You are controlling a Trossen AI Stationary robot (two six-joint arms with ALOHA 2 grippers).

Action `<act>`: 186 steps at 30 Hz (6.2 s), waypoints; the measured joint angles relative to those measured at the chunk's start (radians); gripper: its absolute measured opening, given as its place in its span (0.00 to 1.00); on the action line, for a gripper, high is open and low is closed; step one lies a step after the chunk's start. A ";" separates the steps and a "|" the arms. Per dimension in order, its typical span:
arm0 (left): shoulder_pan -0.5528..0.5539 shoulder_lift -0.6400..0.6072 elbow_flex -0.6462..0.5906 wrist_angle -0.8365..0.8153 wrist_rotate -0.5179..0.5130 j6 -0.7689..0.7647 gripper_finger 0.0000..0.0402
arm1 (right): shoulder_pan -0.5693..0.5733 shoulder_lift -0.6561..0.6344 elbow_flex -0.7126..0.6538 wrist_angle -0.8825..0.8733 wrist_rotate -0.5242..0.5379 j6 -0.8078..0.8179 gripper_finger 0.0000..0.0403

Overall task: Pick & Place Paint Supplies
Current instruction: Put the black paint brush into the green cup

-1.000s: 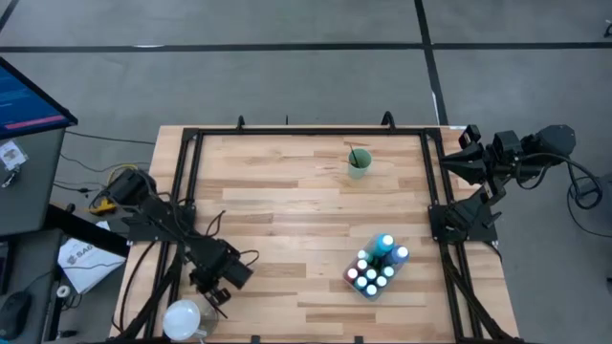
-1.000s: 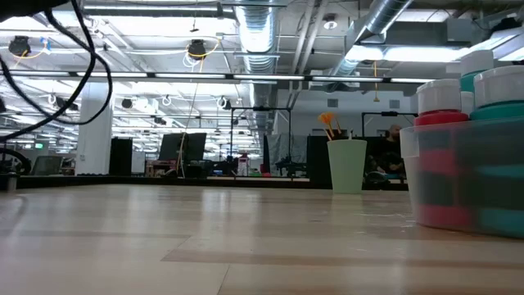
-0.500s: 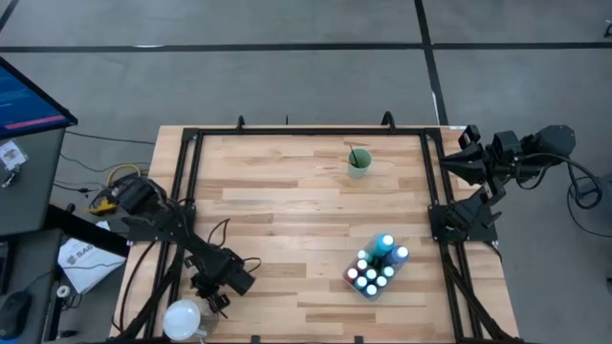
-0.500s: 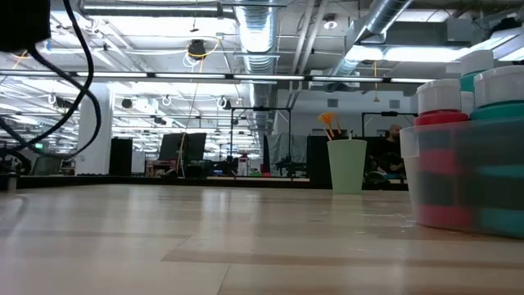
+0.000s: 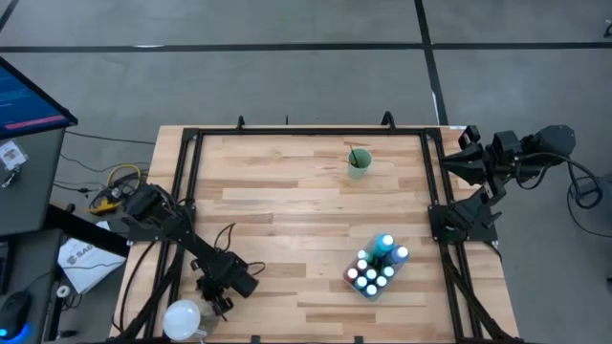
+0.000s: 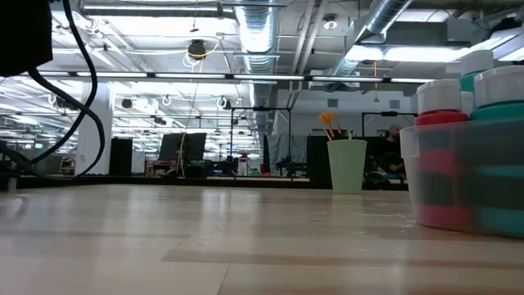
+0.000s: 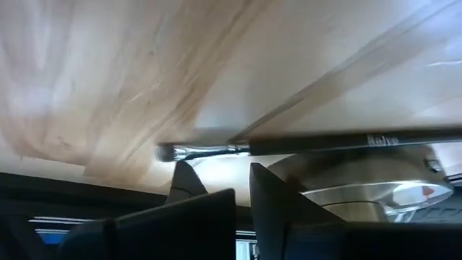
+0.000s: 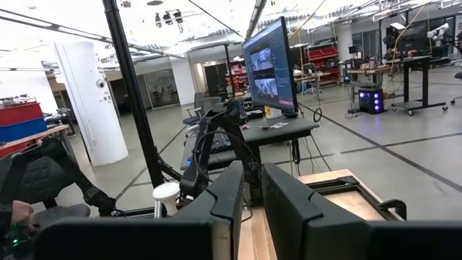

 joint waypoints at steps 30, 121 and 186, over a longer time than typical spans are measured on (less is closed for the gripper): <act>0.417 -0.251 0.014 0.384 -0.376 0.133 0.00 | 0.000 0.000 0.000 0.060 0.001 -0.009 0.12; 0.621 -0.555 0.167 0.456 -0.321 0.451 0.00 | -0.197 0.455 0.013 0.222 0.206 -0.019 0.12; 0.339 -1.099 -0.291 0.265 -0.688 0.129 0.00 | -0.670 2.081 0.973 0.049 -0.984 -0.437 0.41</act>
